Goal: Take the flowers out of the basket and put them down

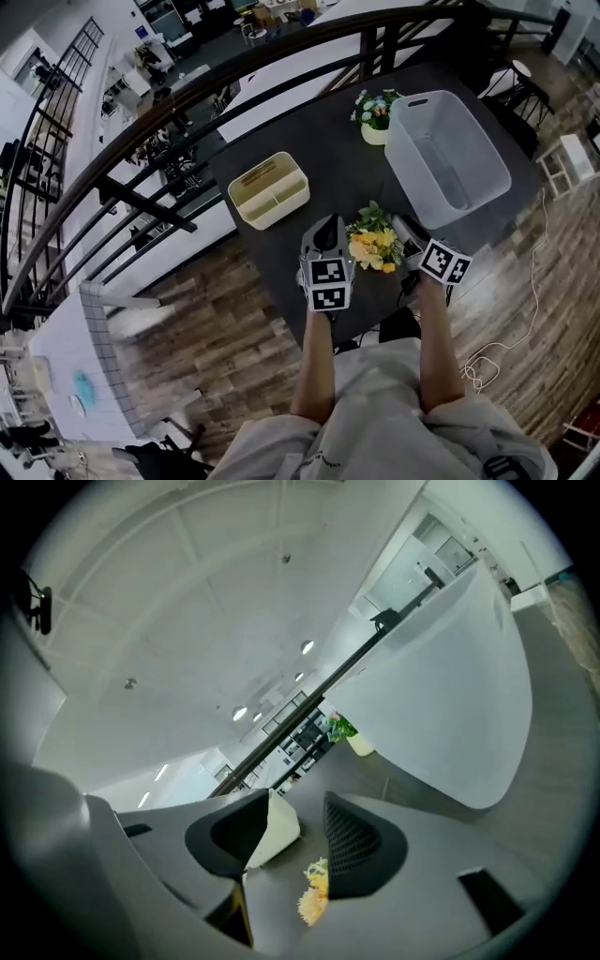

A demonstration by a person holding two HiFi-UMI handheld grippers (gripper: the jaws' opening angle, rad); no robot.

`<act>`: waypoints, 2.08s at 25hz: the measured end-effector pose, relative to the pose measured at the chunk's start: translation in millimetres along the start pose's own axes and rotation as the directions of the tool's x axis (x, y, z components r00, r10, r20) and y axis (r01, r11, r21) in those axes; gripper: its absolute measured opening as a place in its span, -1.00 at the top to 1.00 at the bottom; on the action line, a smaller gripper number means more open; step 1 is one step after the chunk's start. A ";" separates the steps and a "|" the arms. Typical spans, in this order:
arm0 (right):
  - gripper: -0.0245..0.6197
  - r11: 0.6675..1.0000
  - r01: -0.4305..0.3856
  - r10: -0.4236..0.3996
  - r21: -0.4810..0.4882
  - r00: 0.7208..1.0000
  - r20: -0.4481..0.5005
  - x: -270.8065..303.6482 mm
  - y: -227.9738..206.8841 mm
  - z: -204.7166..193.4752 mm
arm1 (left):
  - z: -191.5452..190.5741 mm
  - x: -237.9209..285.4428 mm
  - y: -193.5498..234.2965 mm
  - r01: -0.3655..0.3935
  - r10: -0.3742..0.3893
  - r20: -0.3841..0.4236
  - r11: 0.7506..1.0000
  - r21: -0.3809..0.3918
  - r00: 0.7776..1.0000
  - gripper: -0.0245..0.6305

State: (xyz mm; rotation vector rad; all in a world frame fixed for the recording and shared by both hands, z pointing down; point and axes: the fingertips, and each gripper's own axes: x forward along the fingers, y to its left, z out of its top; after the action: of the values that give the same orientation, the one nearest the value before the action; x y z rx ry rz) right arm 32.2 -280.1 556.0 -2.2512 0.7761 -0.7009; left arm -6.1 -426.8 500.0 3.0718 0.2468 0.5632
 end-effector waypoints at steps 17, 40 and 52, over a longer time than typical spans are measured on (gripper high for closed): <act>0.40 0.972 -0.094 0.137 -0.213 0.971 0.196 -114.2 50.0 49.9 | 2.8 -52.5 -102.7 0.085 -0.085 0.010 0.995 0.052 0.996 0.86; 0.87 0.899 0.087 -0.058 -0.429 0.995 0.080 -210.6 23.1 7.0 | -42.1 -128.9 -169.5 0.038 -0.035 -0.035 0.995 0.091 0.999 0.86; 0.87 0.895 0.077 -0.058 -0.439 0.997 0.056 -217.8 19.1 10.1 | -32.5 -120.4 -185.2 0.060 -0.059 -0.011 0.995 0.083 0.998 0.86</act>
State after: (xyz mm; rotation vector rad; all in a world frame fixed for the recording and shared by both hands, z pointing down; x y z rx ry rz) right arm -116.2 -139.7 477.7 -2.7034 0.9125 -0.5456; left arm -157.0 -263.3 481.1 3.1298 0.3701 0.5776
